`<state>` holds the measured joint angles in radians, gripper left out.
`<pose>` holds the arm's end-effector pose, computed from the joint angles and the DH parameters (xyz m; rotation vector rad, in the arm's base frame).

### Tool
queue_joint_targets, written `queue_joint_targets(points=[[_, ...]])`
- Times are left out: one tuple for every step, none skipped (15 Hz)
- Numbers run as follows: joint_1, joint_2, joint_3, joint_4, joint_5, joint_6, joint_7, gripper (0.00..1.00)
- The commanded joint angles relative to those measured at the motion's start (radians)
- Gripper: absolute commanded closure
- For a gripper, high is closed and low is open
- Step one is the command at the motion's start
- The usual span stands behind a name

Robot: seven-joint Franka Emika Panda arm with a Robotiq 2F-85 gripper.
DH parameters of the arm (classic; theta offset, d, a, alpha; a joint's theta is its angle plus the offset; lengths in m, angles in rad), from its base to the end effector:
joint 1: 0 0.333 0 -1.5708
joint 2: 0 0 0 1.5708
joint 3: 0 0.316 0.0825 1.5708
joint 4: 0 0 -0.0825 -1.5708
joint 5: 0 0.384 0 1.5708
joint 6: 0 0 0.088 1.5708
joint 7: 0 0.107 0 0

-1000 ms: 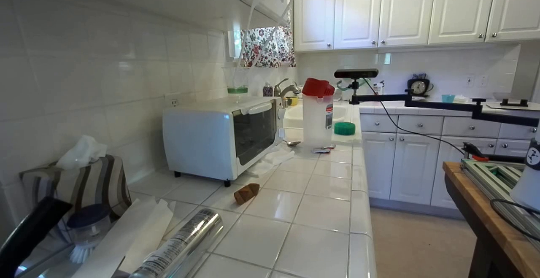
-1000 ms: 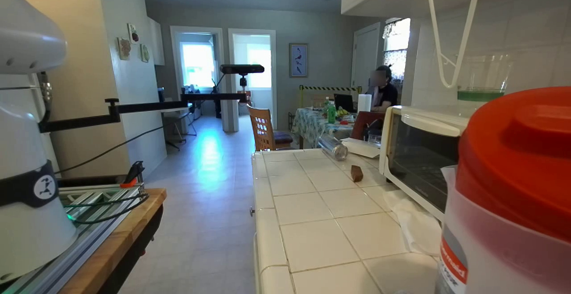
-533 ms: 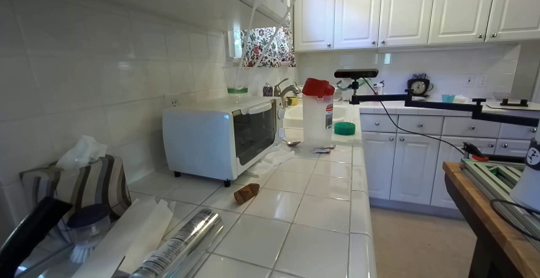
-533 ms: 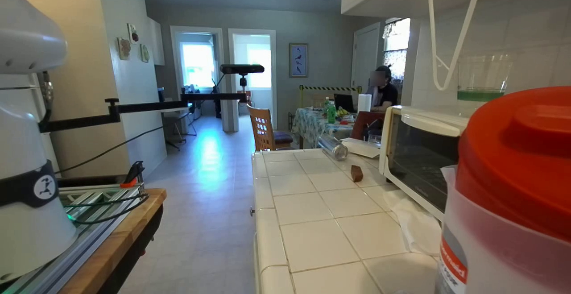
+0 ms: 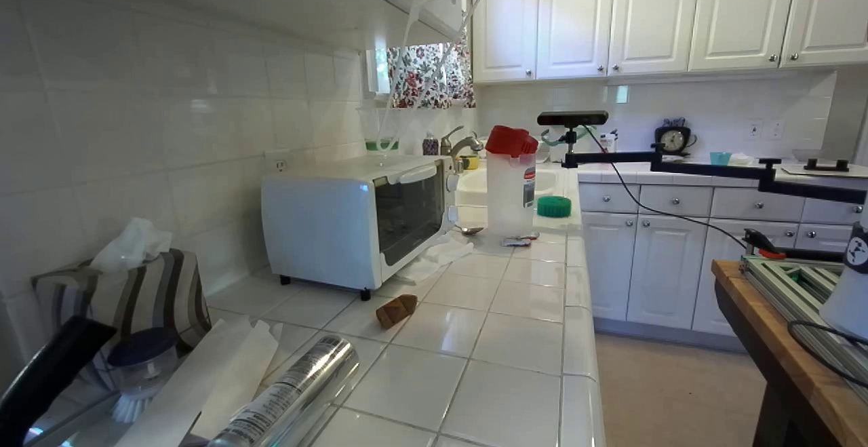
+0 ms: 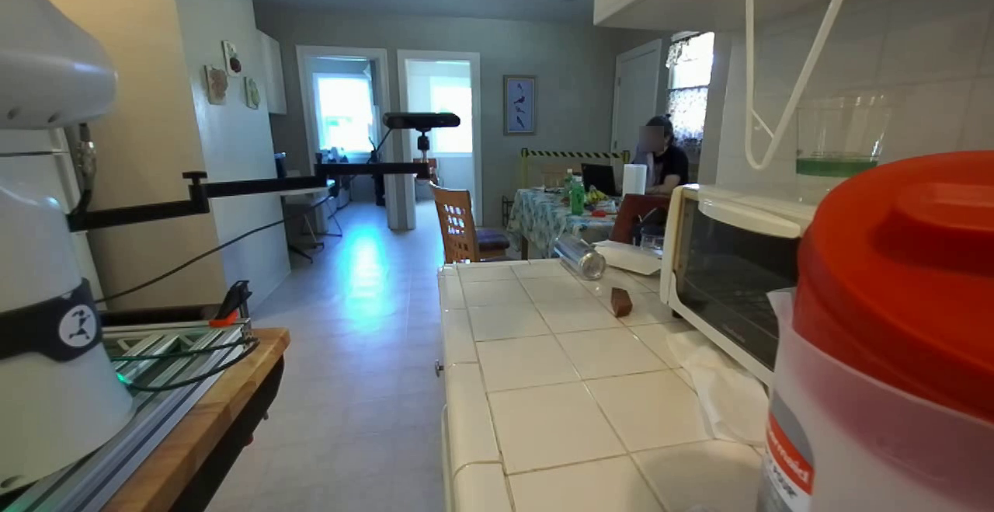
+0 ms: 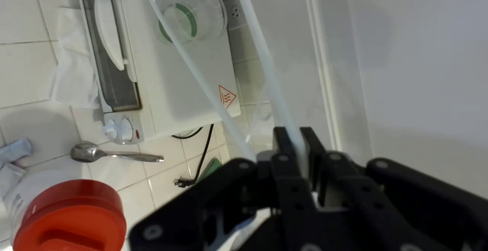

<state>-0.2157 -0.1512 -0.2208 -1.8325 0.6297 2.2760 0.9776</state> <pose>0.5089 -0.2320 0.6611 -1.5600 1.7624 -0.4752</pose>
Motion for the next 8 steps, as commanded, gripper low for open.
queue_joint_targets(points=[[-0.007, 0.037, -0.008, 0.052, -0.005, -0.029, 0.040, 0.97], [-0.007, 0.045, -0.009, 0.060, -0.006, -0.032, 0.044, 0.97], [-0.008, 0.051, -0.009, 0.063, -0.007, -0.033, 0.045, 0.97], [-0.008, 0.057, -0.009, 0.065, -0.008, -0.035, 0.046, 0.97], [-0.008, 0.063, -0.010, 0.068, -0.008, -0.040, 0.049, 0.97], [-0.008, 0.069, -0.011, 0.071, -0.009, -0.045, 0.049, 0.97], [-0.007, 0.073, -0.011, 0.073, -0.010, -0.050, 0.050, 0.97], [-0.008, 0.080, -0.011, 0.076, -0.010, -0.054, 0.050, 0.97]])
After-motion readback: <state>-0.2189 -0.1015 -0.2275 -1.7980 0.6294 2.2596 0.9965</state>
